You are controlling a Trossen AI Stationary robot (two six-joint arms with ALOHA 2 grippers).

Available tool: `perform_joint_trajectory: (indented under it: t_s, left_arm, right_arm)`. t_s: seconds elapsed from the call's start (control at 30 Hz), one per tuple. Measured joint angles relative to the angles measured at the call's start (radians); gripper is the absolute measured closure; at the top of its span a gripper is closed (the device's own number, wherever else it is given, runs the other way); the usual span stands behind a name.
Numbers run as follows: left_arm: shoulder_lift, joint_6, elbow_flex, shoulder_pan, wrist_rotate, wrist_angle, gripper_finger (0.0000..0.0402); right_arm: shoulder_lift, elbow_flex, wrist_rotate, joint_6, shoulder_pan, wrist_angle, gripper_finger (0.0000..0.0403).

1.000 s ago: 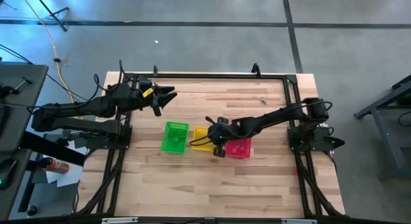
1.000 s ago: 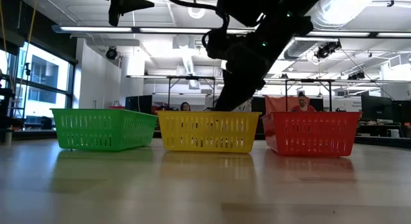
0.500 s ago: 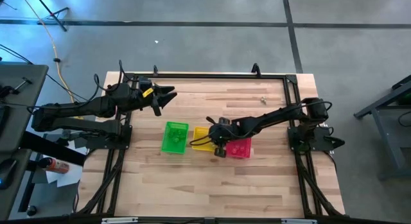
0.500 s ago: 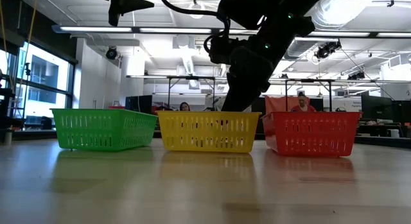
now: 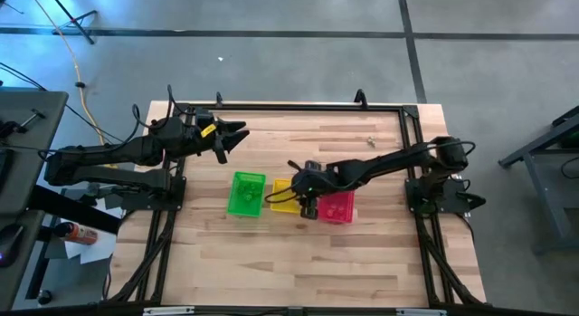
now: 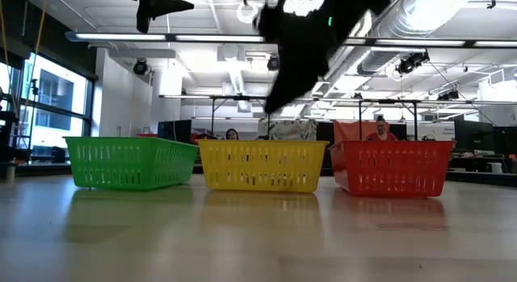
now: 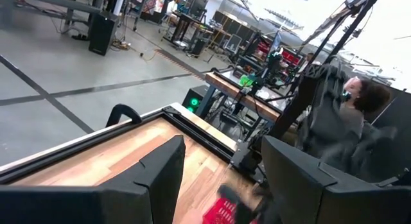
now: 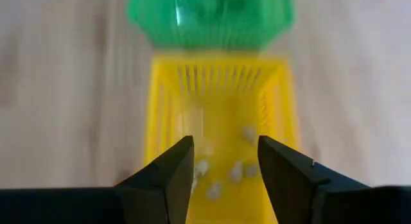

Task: Sort Halloween decoration
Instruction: Put the white skull toy into the yellow basket

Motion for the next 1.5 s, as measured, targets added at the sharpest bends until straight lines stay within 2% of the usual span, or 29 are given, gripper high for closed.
perform_joint_trajectory:
  t_s: [0.3, 0.37, 0.5, 0.6, 0.67, 0.87, 0.93, 1.0, 1.1, 1.2, 1.27, 1.37, 1.5]
  left_arm:
    - [0.000, 0.027, 0.000, 0.000, 0.004, 0.007, 0.0204]
    - [0.004, 0.079, 0.000, 0.000, 0.035, 0.008, 0.0204]
    - [0.016, 0.198, 0.000, -0.002, 0.113, 0.007, 0.0204]
    - [0.033, 0.261, 0.000, -0.002, 0.140, 0.006, 0.0204]
    - [0.042, 0.289, 0.000, -0.002, 0.141, 0.007, 0.0204]
    - [0.047, 0.286, 0.000, -0.001, 0.140, 0.007, 0.0204]
    - [0.050, 0.234, 0.001, -0.001, 0.135, -0.003, 0.0204]
    - [0.072, 0.158, 0.028, 0.008, 0.108, -0.101, 0.0204]
    - [0.129, 0.105, 0.118, 0.069, 0.045, -0.431, 0.0204]
    - [0.221, 0.044, 0.219, 0.188, -0.013, -0.769, 0.0204]
    - [0.287, 0.021, 0.242, 0.279, -0.030, -0.921, 0.0204]
    - [0.379, 0.016, 0.230, 0.404, -0.025, -1.050, 0.0204]
    - [0.490, 0.069, 0.162, 0.516, -0.019, -1.057, 0.0204]
  right_arm:
    - [-0.363, -0.050, 0.128, 0.029, -0.059, 0.038, 0.0234]
    - [-0.441, -0.082, 0.128, 0.040, -0.070, 0.114, 0.0234]
    - [-0.565, -0.187, 0.095, 0.051, -0.067, 0.386, 0.0234]
    - [-0.611, -0.272, 0.078, 0.069, -0.060, 0.561, 0.0234]
    - [-0.623, -0.308, 0.078, 0.089, -0.060, 0.615, 0.0234]
    - [-0.627, -0.327, 0.080, 0.103, -0.061, 0.609, 0.0234]
    - [-0.627, -0.327, 0.097, 0.102, -0.063, 0.607, 0.0234]
    - [-0.627, -0.327, 0.117, 0.102, -0.063, 0.607, 0.0234]
    - [-0.627, -0.327, 0.160, 0.090, -0.064, 0.602, 0.0234]
    - [-0.627, -0.327, 0.195, 0.076, -0.064, 0.600, 0.0234]
    - [-0.627, -0.327, 0.212, 0.076, -0.064, 0.600, 0.0234]
    - [-0.627, -0.327, 0.221, 0.077, -0.064, 0.589, 0.0234]
    - [-0.627, -0.327, 0.221, 0.097, -0.063, 0.568, 0.0234]
